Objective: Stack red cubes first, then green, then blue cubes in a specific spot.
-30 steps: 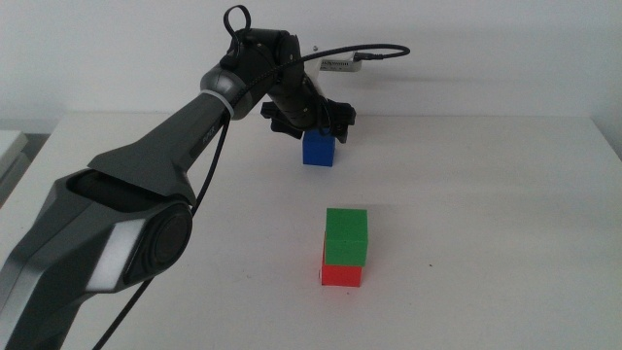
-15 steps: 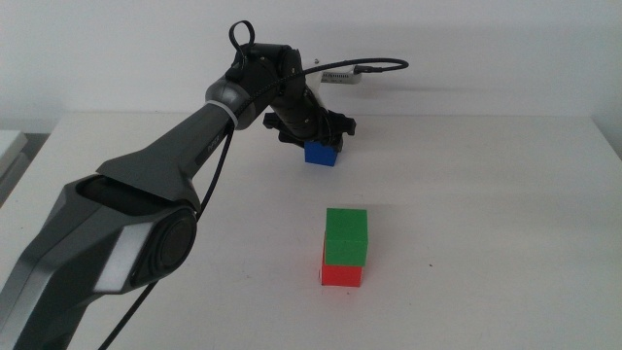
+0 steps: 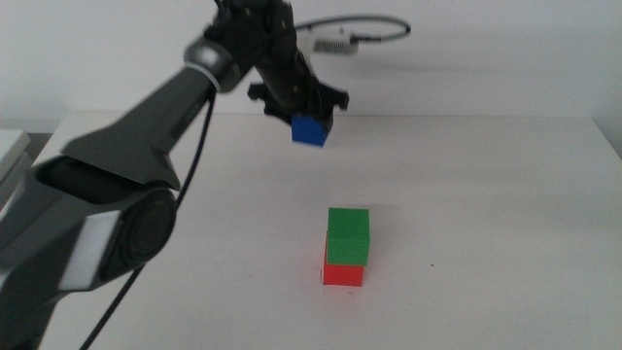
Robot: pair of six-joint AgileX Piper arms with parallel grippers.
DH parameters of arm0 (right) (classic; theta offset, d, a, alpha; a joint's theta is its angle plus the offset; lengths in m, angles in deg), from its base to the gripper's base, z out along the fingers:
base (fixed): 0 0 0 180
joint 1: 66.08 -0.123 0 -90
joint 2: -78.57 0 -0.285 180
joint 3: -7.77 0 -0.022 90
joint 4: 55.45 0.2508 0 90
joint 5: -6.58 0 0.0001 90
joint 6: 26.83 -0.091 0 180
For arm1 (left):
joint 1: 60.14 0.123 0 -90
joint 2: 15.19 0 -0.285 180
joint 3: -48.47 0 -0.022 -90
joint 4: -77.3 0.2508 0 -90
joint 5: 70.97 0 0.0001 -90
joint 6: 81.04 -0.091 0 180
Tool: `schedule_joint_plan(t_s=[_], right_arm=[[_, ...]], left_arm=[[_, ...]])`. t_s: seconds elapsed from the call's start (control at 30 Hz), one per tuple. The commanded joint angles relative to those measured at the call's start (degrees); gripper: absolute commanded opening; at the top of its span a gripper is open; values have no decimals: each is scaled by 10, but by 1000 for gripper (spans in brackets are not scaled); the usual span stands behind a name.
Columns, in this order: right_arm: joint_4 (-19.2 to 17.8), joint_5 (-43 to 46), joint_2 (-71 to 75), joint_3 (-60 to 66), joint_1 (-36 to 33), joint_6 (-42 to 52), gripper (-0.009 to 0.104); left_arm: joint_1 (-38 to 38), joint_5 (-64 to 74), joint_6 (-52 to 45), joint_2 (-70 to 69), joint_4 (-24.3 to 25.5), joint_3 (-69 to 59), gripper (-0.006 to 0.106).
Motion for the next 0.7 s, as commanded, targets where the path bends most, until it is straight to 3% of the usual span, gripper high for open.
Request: schedule_joint_plan(t_s=[0.0, 0.13, 0.27, 0.5, 0.67], right_arm=[[-4, 4, 2, 2, 0, 1, 87], [-4, 4, 2, 2, 0, 1, 87], [-4, 4, 2, 2, 0, 1, 87], [-4, 4, 2, 2, 0, 1, 87], [-4, 4, 2, 2, 0, 1, 87]], left_arm=[[1, 6, 20, -30, 6, 4, -2], [-3, 6, 22, -96, 3, -64, -2], [-11, 6, 71, -209, 51, -208, -2], [-36, -183, 173, -454, 59, -545, -2], [-104, -147, 287, -482, 125, -563, -2]])
